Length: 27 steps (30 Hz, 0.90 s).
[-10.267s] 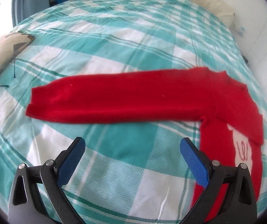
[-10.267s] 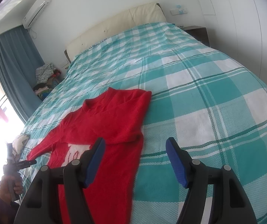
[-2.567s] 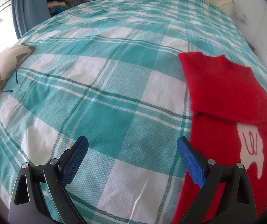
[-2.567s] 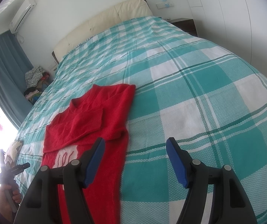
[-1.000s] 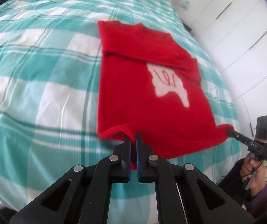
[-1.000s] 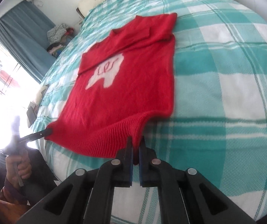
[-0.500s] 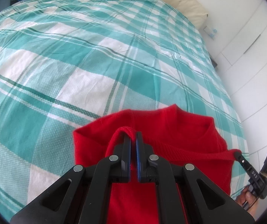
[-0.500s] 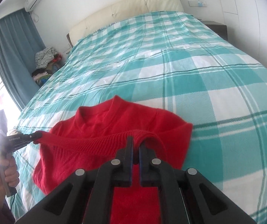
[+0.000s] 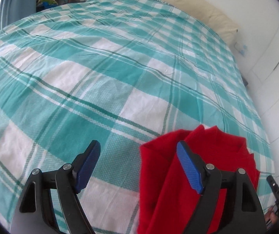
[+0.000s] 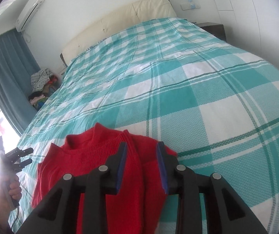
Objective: Fold small clothes
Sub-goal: 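Lift the hem with both grippers and fold it up onto the collar, then open both grippers and release the folded sweater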
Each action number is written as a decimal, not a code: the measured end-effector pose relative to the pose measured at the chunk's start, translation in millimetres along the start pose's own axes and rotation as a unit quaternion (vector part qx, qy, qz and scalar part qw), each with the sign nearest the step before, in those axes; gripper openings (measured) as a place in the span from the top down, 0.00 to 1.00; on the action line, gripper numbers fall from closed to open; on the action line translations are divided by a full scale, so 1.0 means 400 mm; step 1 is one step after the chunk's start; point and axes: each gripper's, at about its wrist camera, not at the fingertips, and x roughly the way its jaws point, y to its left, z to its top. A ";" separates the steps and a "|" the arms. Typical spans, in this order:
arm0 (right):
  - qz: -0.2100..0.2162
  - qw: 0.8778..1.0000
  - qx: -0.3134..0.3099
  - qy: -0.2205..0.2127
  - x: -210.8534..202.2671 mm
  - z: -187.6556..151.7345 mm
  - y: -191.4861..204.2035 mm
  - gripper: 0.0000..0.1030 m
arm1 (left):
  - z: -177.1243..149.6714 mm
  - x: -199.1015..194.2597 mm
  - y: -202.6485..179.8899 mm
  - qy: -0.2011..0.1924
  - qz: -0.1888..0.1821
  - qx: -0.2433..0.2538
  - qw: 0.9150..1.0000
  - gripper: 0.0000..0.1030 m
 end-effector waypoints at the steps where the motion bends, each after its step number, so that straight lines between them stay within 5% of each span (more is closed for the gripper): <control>1: -0.014 1.000 -0.023 0.003 -0.026 -0.021 0.012 0.64 | -0.029 -0.024 -0.002 0.002 0.005 0.017 1.000 0.18; 7: -0.105 0.985 -0.137 0.016 -0.171 -0.151 0.086 0.45 | -0.208 -0.172 -0.061 0.011 0.003 0.096 0.995 0.12; 12: -0.136 0.977 -0.166 0.011 -0.265 -0.208 0.132 0.29 | -0.294 -0.249 -0.099 -0.011 -0.013 0.107 0.994 0.05; 18: -0.192 0.958 -0.212 -0.017 -0.293 -0.235 0.177 0.27 | -0.322 -0.198 -0.082 -0.034 0.038 0.121 0.991 0.05; 27: -0.224 0.942 -0.248 -0.026 -0.277 -0.235 0.194 0.27 | -0.311 -0.194 -0.080 -0.039 0.052 0.128 0.990 0.05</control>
